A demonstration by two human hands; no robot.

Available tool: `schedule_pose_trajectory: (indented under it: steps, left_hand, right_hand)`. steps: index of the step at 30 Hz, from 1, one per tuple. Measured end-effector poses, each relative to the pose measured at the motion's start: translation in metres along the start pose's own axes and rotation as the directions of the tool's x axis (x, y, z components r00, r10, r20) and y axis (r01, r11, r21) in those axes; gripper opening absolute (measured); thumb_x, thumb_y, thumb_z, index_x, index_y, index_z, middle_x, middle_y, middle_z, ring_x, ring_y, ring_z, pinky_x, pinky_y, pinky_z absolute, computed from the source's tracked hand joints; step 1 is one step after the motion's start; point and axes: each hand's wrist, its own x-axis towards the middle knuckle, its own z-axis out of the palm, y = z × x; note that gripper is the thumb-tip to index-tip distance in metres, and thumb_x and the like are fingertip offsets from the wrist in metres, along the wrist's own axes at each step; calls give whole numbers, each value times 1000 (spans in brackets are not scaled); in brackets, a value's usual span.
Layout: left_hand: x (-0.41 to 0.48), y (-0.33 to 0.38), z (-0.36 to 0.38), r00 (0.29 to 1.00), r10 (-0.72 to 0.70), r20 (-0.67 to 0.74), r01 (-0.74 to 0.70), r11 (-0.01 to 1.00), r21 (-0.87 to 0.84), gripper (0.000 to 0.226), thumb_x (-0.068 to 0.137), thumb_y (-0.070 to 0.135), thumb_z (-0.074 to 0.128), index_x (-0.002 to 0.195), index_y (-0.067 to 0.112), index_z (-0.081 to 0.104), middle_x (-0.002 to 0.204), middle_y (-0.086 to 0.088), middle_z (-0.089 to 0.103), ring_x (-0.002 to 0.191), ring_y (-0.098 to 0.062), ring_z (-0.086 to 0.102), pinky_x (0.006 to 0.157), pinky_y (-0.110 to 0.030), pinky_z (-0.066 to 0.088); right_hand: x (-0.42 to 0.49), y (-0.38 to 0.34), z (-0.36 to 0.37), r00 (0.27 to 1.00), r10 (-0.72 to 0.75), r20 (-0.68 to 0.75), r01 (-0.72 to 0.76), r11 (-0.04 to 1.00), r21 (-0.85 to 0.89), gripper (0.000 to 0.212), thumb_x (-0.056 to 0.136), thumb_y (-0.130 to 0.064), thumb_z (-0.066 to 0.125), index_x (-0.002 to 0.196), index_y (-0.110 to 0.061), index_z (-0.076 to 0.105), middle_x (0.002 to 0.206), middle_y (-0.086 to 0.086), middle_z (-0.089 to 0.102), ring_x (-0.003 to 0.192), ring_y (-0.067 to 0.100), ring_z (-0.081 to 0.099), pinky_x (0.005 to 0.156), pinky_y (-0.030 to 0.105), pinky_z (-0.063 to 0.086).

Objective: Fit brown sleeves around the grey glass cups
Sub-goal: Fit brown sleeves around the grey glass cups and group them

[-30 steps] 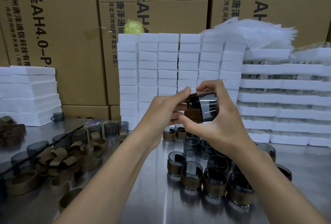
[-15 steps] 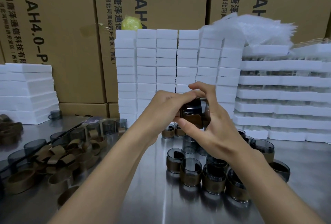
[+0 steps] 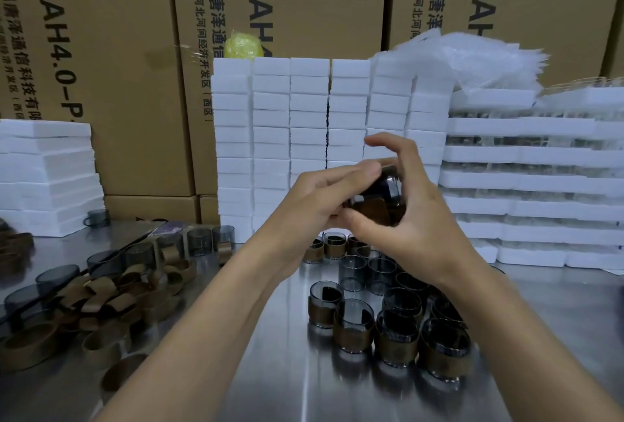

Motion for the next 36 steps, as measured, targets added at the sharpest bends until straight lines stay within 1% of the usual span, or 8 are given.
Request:
schedule_pose_trajectory:
  steps: [3, 6, 8, 15, 21, 30, 33, 36]
  left_hand:
    - [1, -6, 3, 998, -67, 14, 69, 976, -204, 43, 107, 55, 60, 132, 25, 78, 132, -11, 77, 123, -30, 75, 103, -38, 61]
    - [5, -17, 10, 969, -246, 14, 202, 760, -617, 49, 108, 50, 60, 131, 9, 75, 125, -21, 77, 106, -35, 80, 86, -35, 66]
    - [6, -24, 14, 947, -319, 31, 251, 675, -694, 50, 110, 48, 56, 134, 6, 69, 119, -24, 75, 97, -32, 80, 80, -35, 67]
    - [7, -35, 18, 897, -440, 53, 338, 603, -722, 77, 102, 72, 52, 133, 4, 71, 109, -16, 76, 94, -25, 79, 79, -37, 66]
    - [8, -37, 20, 886, -461, 41, 309, 523, -794, 67, 103, 64, 57, 129, 4, 72, 104, -13, 72, 87, -23, 77, 77, -35, 64]
    - [12, -46, 18, 884, -467, -6, 298, 574, -763, 68, 105, 67, 54, 132, 6, 69, 95, -10, 72, 83, -23, 76, 74, -34, 65]
    - [14, -56, 13, 875, -484, -13, 342, 638, -689, 69, 104, 71, 48, 119, 8, 72, 92, -9, 75, 80, -21, 77, 74, -34, 63]
    - [13, -68, 9, 858, -513, -34, 401, 709, -580, 71, 107, 73, 39, 108, 14, 78, 99, -10, 79, 81, -23, 78, 76, -36, 58]
  right_hand:
    - [2, 0, -7, 993, 112, -41, -107, 990, 91, 89, 72, -53, 89, 147, -59, 40, 129, -23, 66, 98, 13, 78, 80, 19, 60]
    - [2, 5, -15, 985, 173, 3, -173, 984, 39, 86, 72, -46, 98, 142, -60, 50, 128, -29, 66, 74, 21, 77, 74, 20, 61]
    - [3, 11, -16, 982, 189, 13, -189, 981, -35, 74, 75, -41, 100, 136, -51, 60, 124, -28, 69, 64, 23, 70, 69, 25, 61]
    - [2, 24, -11, 971, 238, -33, -240, 958, -154, 62, 72, -56, 95, 126, -51, 65, 118, -24, 72, 57, 3, 63, 62, 11, 48]
    - [2, 26, -3, 967, 254, -21, -253, 948, -195, 64, 77, -62, 88, 133, -52, 59, 129, -21, 71, 65, -3, 63, 74, 32, 58]
    - [-1, 33, -3, 975, 221, -1, -214, 945, -248, 64, 75, -74, 78, 130, -49, 57, 123, -23, 69, 58, -1, 61, 56, 12, 38]
    - [-2, 39, -1, 964, 261, 50, -239, 933, -271, 56, 78, -77, 75, 124, -51, 56, 127, -24, 67, 62, -12, 60, 65, 17, 41]
    - [-4, 47, -3, 947, 310, 79, -290, 936, -199, 33, 88, -70, 69, 107, -43, 64, 121, -23, 70, 52, 3, 57, 66, 28, 48]
